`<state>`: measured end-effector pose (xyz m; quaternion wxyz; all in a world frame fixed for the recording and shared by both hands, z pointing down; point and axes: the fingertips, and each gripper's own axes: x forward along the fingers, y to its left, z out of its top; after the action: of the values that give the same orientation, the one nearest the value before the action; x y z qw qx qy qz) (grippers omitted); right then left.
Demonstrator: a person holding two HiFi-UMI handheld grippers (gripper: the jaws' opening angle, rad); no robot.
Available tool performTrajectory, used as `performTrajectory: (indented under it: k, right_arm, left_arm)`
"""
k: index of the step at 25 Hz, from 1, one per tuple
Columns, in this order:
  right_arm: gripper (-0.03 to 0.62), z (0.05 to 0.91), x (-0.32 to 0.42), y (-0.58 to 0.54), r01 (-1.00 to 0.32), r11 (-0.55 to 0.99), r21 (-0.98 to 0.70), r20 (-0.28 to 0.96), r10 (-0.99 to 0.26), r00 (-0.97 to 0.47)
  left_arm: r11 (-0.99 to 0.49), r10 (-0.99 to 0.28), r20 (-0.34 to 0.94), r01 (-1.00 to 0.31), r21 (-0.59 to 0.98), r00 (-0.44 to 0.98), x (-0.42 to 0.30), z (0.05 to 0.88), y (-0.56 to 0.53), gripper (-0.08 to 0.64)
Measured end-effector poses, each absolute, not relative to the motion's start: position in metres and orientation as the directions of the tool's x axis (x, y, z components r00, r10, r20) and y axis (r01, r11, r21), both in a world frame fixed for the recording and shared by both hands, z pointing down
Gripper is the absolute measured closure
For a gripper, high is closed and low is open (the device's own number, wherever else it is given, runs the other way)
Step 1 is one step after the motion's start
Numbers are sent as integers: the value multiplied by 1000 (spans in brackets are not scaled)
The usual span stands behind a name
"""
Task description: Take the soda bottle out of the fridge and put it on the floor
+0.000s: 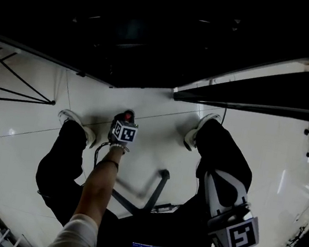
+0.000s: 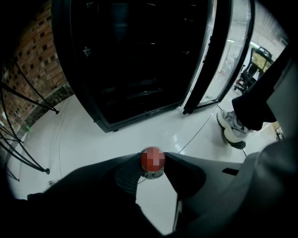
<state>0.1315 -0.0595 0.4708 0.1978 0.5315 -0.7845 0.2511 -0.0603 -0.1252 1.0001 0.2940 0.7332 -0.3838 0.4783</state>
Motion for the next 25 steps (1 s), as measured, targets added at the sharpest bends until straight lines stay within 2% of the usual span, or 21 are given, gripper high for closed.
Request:
performTrajectory:
  k: [7,9,14,18,22,25]
  right_arm:
    - [577,472,130,-59,-933,312,-181,572,-738,-358]
    - [577,471,131,-59,-932,313,-181,568,-740,-359]
    - [577,461,126,-52,-927,340,-155,560,-743,-366]
    - [577,445,118,-52,-911,393,-126,507,-764,-399]
    - [577,423,110,-49,-904,411,-116,449,-790,-417]
    - [577,410,103,-47,-900,420,-112,415,-804,-427]
  left_arm:
    - [-496,-244,944,-865,76,223,-70,1008,-116,354]
    - [-492,-263,936,-867,79,234,-71,999,-119,330]
    - [-484,-347,881,-866,124,320,-60,945,-124,335]
    - [-491,-445,817,-863,119,366,-60,876,-134,364]
    - [-460,-594,705,-882,98,388,-66,778,-152,475]
    - [-448,-677,612,-889,99,409,-68,701,-158,523]
